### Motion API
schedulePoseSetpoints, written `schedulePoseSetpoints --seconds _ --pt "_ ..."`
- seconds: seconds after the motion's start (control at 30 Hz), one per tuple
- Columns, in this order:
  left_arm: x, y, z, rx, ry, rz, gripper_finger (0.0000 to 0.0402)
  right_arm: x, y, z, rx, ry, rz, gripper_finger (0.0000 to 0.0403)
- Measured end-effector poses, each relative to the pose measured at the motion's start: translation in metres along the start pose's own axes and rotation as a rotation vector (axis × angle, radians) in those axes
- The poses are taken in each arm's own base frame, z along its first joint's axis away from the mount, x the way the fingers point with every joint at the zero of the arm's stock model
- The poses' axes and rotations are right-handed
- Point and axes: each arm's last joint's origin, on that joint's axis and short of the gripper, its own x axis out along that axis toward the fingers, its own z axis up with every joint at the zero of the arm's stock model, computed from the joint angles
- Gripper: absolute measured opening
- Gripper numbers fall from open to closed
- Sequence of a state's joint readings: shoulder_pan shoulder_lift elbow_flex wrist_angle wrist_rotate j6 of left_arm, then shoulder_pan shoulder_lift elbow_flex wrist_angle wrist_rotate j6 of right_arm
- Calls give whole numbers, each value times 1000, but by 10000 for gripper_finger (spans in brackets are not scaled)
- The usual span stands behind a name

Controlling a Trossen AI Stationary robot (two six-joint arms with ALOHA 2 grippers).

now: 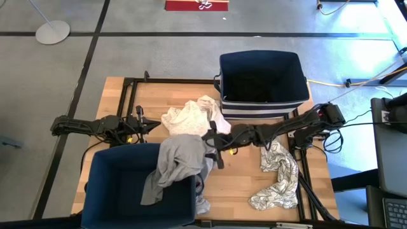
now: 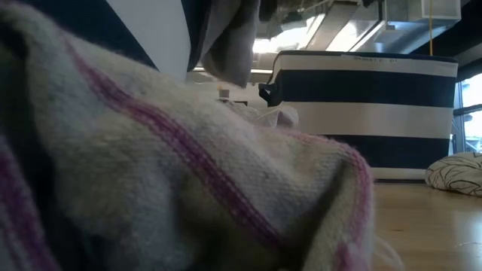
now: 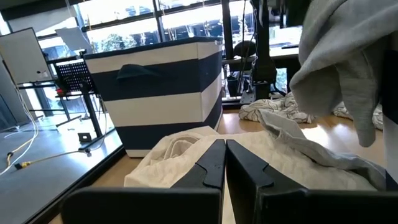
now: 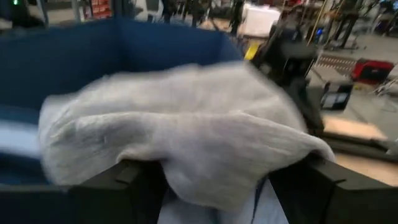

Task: Sort clothes
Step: Put the gray clothes into the bottom left laundry bin

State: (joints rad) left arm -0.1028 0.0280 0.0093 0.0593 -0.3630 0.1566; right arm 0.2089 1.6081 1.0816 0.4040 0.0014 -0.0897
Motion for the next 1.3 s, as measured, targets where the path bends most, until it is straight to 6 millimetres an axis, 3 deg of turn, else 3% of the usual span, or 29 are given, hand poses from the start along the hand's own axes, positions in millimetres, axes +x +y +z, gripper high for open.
schedulePoseSetpoints --seconds 0.3,0.53,0.77,0.93,1.1,1.3 --pt "0 0 0 0 -1 0 3 9 -4 43 -24 -37 -2 253" --pt "0 0 0 -2 -2 1 3 45 -3 43 -45 95 47 253" --pt "0 0 0 -2 -3 1 3 68 -2 58 -70 136 99 253" --pt "0 0 0 -2 -3 1 3 84 0 51 -62 173 171 253" --pt "0 0 0 -2 -3 0 3 83 4 56 -63 271 153 253" --pt "0 0 0 -6 -3 0 3 58 15 93 -114 457 32 253"
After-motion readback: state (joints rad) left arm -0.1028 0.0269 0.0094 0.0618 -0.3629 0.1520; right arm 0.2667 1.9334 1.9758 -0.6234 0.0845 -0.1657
